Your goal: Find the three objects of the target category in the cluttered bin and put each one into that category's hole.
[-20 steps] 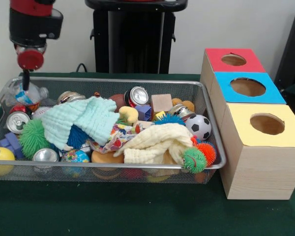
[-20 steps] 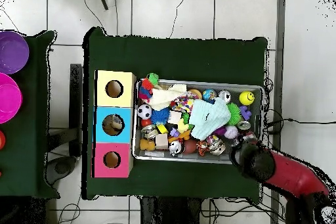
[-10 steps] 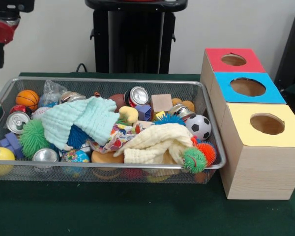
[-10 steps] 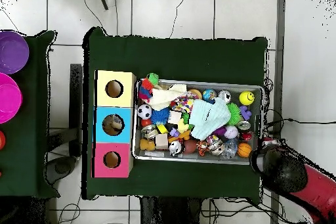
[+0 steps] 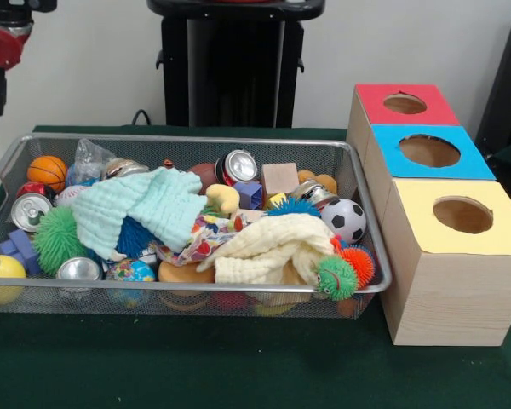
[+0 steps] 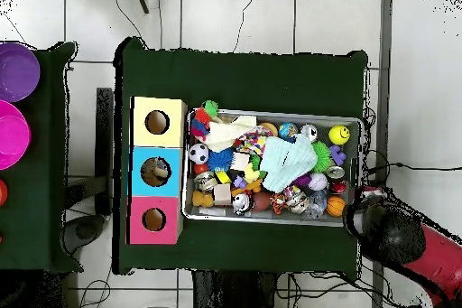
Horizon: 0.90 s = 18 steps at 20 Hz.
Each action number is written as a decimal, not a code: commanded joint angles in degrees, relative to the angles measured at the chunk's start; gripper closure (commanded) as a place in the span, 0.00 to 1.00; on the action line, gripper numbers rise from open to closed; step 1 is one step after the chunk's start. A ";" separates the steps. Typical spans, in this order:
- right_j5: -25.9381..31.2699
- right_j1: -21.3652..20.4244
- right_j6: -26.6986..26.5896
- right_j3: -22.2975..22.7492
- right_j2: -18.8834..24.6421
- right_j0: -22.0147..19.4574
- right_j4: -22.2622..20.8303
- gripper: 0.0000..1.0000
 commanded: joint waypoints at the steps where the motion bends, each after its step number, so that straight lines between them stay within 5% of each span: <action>1: 5.99 0.62 -5.60 4.17 5.68 1.06 -0.19 0.00; 9: 7.54 2.19 -6.84 5.88 9.71 -2.44 2.69 0.00; 18: 6.33 6.20 -9.07 4.79 14.37 -6.47 0.80 0.00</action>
